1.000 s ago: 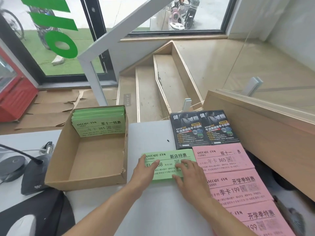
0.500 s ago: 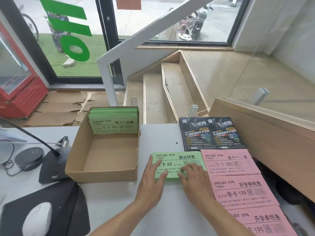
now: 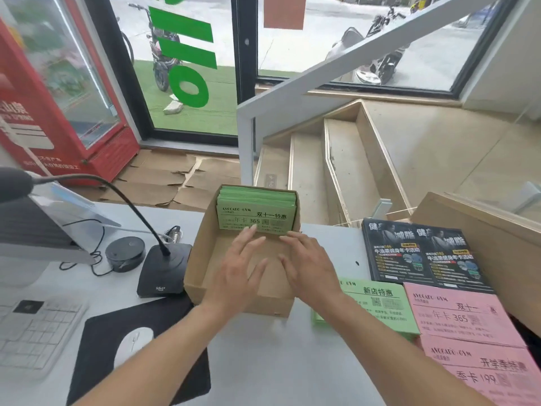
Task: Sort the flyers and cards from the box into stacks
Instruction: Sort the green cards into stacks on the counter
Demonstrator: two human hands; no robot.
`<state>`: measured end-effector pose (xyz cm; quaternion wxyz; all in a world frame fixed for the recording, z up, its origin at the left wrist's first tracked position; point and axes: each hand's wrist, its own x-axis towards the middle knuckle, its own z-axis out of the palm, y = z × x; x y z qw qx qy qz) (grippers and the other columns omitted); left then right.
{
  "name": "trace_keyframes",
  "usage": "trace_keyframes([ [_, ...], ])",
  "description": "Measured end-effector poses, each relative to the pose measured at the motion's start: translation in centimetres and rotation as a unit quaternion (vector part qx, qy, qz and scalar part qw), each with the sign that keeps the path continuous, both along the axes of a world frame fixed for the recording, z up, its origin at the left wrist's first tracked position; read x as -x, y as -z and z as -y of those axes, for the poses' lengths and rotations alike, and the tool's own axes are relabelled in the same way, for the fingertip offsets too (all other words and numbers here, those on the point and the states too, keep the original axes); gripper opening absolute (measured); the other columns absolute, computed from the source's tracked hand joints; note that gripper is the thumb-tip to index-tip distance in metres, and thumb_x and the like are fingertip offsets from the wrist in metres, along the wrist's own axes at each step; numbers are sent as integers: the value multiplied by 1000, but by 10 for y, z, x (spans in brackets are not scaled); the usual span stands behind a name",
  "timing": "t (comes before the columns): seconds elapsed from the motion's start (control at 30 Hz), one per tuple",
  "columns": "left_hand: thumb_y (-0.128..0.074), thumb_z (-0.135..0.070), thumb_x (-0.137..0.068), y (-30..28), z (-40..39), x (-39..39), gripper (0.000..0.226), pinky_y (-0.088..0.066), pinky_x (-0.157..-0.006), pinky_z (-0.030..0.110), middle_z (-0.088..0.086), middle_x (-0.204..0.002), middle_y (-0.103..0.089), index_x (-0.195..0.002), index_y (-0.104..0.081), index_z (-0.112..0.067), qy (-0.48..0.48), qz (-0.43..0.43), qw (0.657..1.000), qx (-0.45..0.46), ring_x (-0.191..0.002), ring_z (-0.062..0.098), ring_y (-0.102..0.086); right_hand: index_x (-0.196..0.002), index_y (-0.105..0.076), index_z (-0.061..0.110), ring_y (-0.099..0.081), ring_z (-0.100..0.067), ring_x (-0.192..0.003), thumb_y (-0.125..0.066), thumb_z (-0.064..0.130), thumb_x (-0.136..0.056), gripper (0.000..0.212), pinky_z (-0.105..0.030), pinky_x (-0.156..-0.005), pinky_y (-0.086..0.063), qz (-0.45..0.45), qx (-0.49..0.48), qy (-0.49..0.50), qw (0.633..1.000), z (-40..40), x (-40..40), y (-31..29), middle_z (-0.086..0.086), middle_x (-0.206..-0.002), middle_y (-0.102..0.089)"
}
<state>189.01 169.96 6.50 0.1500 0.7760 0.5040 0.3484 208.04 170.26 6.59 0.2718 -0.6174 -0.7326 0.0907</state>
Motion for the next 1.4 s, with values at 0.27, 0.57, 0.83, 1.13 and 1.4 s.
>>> trace_keyframes([
  [0.27, -57, -42, -98, 14, -70, 47, 64, 3, -127, 43, 3, -168, -16, -154, -37, -21, -98, -193, 974, 62, -157, 21, 0, -159, -26, 27, -12, -17, -155, -51, 30, -101, 63, -35, -125, -12, 115, 119, -34, 986, -83, 44, -4, 5, -168, -15],
  [0.57, -64, -46, -88, 37, -83, 44, 65, -2, -124, 49, 7, -164, -30, -147, -51, -20, -101, -256, 961, 39, -156, 24, -13, -160, -21, 29, -1, -23, -156, -50, 25, -98, 68, -39, -126, -4, 196, 153, -18, 968, -123, 47, 11, 1, -170, -5],
  [0.83, -65, -43, -89, 37, -84, 45, 66, -5, -124, 48, 9, -163, -31, -147, -50, -16, -112, -249, 961, 37, -156, 26, -14, -155, -36, 29, -22, -25, -153, -52, 17, -95, 64, -44, -124, -11, 233, 72, -4, 970, -119, 45, 20, 1, -165, -26],
  [1.13, -64, -42, -89, 38, -83, 46, 67, -1, -125, 47, 8, -164, -29, -148, -47, -17, -111, -255, 960, 42, -156, 25, -11, -123, -66, 25, -63, -28, -104, -70, -2, -72, 58, -47, -105, -43, 219, -31, 24, 975, -115, 46, 26, 4, -107, -72],
  [1.4, -67, -34, -88, 38, -84, 46, 63, -1, -125, 46, 5, -161, -37, -145, -49, -18, -116, -274, 954, 42, -155, 24, -18, -126, -51, 23, -61, -25, -90, -53, -9, -80, 56, -40, -61, -51, 168, 58, 9, 984, -112, 50, 20, 2, -111, -55],
])
